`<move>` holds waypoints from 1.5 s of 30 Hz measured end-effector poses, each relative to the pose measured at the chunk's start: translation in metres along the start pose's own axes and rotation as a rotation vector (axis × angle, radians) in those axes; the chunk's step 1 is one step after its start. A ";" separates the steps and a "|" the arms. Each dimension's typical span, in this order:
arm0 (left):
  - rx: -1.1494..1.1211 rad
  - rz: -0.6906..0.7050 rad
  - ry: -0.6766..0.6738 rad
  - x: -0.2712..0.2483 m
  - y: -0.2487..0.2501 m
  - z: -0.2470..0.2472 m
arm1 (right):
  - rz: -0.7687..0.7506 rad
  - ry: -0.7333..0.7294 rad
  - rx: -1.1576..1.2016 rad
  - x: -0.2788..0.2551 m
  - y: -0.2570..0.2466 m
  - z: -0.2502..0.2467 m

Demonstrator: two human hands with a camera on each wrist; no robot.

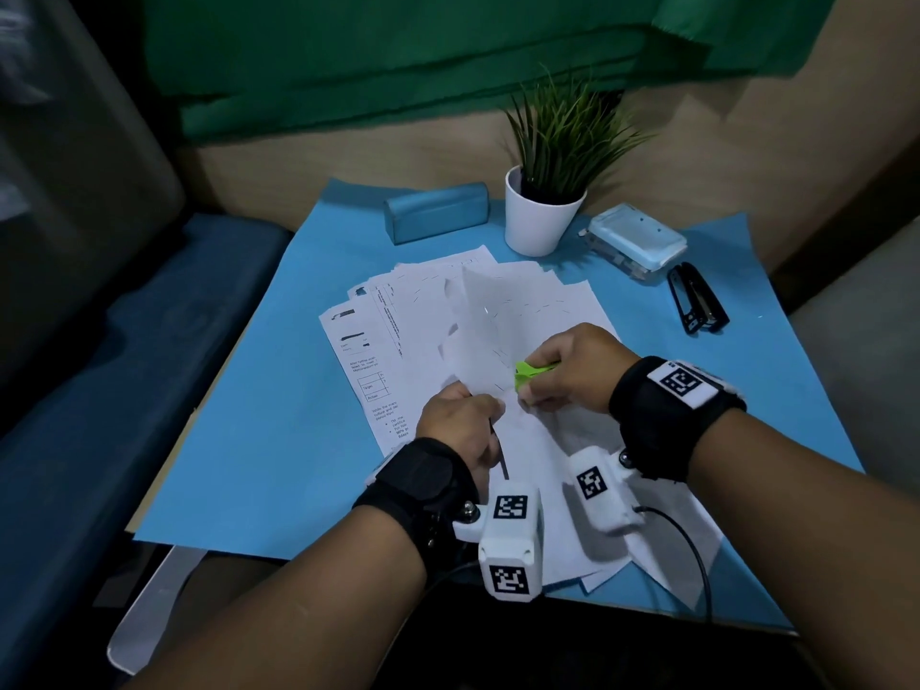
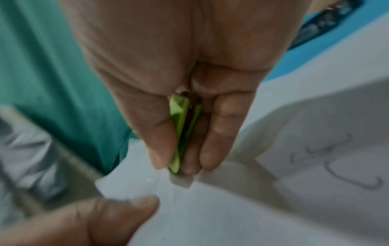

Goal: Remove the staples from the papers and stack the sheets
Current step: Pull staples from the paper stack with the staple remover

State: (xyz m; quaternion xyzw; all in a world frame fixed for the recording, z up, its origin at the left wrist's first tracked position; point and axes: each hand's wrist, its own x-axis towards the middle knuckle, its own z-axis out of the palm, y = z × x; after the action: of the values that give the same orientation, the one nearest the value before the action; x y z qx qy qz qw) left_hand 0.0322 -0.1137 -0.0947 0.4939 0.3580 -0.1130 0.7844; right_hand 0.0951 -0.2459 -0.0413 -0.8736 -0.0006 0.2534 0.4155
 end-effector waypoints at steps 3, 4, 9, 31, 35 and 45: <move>0.010 -0.031 0.002 -0.003 0.005 0.002 | 0.046 -0.032 0.233 0.000 0.011 -0.002; 0.006 -0.042 -0.001 -0.003 0.007 0.001 | 0.073 -0.026 0.334 -0.002 0.013 -0.002; 0.034 -0.068 0.025 -0.003 0.011 0.000 | 0.148 0.002 0.628 -0.004 0.025 -0.004; 0.512 0.236 0.085 -0.001 0.019 -0.003 | -0.219 0.100 -0.906 -0.018 0.006 -0.020; 0.434 0.161 0.084 -0.003 0.024 -0.005 | -0.221 0.113 -0.881 -0.016 0.007 -0.017; 0.149 -0.014 -0.148 -0.010 0.026 -0.019 | -0.316 0.073 -0.777 -0.022 -0.013 0.010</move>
State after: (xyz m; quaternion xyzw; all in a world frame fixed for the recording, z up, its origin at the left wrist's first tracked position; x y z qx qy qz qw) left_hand 0.0302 -0.0861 -0.0749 0.5385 0.2930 -0.1807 0.7691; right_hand 0.0742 -0.2346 -0.0271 -0.9628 -0.2156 0.1364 0.0886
